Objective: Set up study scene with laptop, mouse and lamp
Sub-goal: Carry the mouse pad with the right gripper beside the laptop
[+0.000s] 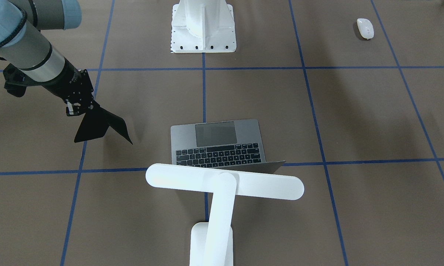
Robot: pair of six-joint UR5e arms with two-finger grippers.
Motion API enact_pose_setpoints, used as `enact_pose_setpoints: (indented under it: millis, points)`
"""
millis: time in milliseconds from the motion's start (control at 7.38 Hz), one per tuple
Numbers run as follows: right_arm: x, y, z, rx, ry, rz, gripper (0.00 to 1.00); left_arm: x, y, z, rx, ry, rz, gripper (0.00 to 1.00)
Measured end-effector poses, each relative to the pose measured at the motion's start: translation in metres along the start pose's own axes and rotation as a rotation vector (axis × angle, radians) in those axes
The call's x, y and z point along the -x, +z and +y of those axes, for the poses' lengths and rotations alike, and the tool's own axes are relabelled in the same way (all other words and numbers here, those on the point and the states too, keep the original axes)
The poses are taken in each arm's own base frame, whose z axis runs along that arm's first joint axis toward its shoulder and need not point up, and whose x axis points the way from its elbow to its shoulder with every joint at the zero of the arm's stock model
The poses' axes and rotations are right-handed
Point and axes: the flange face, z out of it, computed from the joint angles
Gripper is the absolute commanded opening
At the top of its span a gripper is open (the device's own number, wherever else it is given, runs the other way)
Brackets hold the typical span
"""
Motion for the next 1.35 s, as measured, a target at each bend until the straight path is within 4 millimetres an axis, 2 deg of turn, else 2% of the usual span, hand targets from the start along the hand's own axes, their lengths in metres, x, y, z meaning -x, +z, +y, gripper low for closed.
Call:
enact_pose_setpoints:
  millis: [271, 677, 1083, 1354]
  points:
    - [0.009, 0.032, 0.015, -0.043, -0.005, 0.014, 0.00, -0.001, -0.001, -0.001, -0.003, 0.003, -0.001, 1.00]
    - [0.039, 0.045, 0.023, -0.064, -0.025, 0.004, 0.00, -0.002, -0.002, -0.004, -0.005, 0.006, -0.001, 1.00]
    - [0.081, 0.075, 0.016, -0.047, -0.060, -0.054, 0.00, -0.003, -0.003, -0.005, -0.008, 0.008, -0.002, 1.00]
    - [0.099, 0.080, 0.035, -0.043, -0.068, -0.075, 0.00, -0.005, -0.005, -0.005, -0.011, 0.011, -0.002, 1.00]
